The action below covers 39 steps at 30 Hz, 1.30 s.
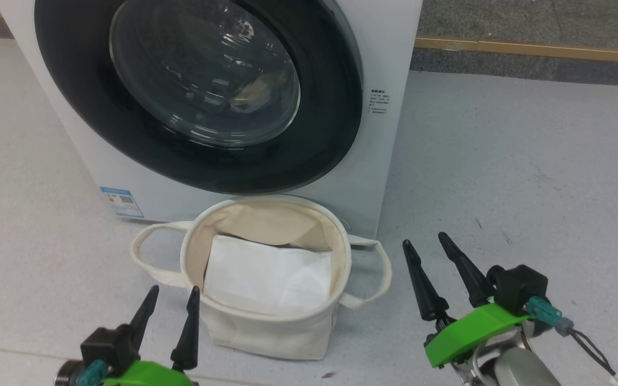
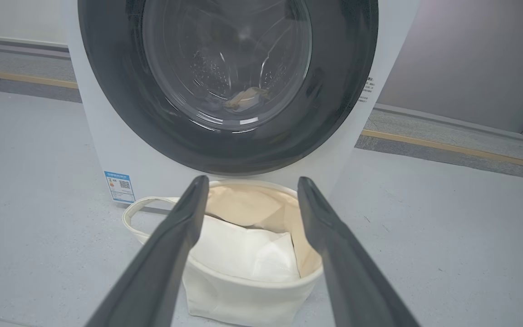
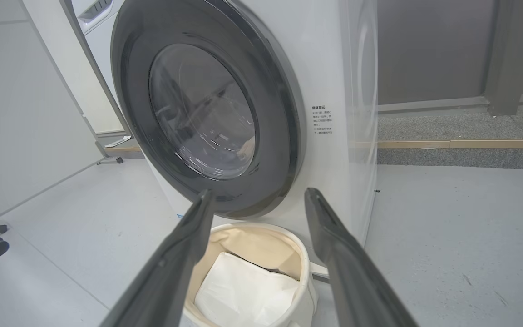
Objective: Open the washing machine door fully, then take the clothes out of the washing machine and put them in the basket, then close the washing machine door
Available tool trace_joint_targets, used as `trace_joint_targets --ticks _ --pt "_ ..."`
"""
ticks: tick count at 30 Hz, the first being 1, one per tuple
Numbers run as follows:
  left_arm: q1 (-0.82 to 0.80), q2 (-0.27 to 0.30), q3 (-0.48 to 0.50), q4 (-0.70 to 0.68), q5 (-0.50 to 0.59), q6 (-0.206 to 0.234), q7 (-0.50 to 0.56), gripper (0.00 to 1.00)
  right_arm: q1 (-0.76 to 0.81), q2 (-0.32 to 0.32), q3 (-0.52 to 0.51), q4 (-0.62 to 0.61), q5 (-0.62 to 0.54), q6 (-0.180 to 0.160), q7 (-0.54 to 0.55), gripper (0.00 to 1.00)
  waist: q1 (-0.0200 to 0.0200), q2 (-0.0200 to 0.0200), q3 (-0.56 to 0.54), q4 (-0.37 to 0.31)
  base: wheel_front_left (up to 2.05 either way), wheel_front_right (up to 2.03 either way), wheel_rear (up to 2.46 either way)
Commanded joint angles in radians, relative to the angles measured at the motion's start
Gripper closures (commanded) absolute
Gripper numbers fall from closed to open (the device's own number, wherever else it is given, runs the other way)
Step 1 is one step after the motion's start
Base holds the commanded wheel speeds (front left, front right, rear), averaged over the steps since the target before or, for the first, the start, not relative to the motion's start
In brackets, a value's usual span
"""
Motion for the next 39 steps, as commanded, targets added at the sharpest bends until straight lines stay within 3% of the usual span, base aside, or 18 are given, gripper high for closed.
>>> trace_joint_targets --ticks 1,12,39 --pt "-0.059 0.031 0.025 -0.038 0.024 0.009 -0.015 0.0 -0.054 0.001 0.024 -0.039 -0.026 0.0 -0.016 0.0 0.0 0.0 0.001 0.0 0.0 0.0 0.0" --pt "-0.072 0.056 -0.013 -0.048 0.114 0.037 -0.046 0.0 -0.064 0.009 -0.001 -0.043 -0.16 0.0 -0.046 0.0 0.0 0.0 0.002 0.004 0.0 0.0 0.0" --pt "-0.07 0.062 -0.014 -0.053 0.094 0.045 -0.046 0.0 -0.051 0.017 -0.074 -0.043 -0.162 0.0 -0.041 0.0 0.0 0.0 0.009 0.008 0.0 0.0 0.0"
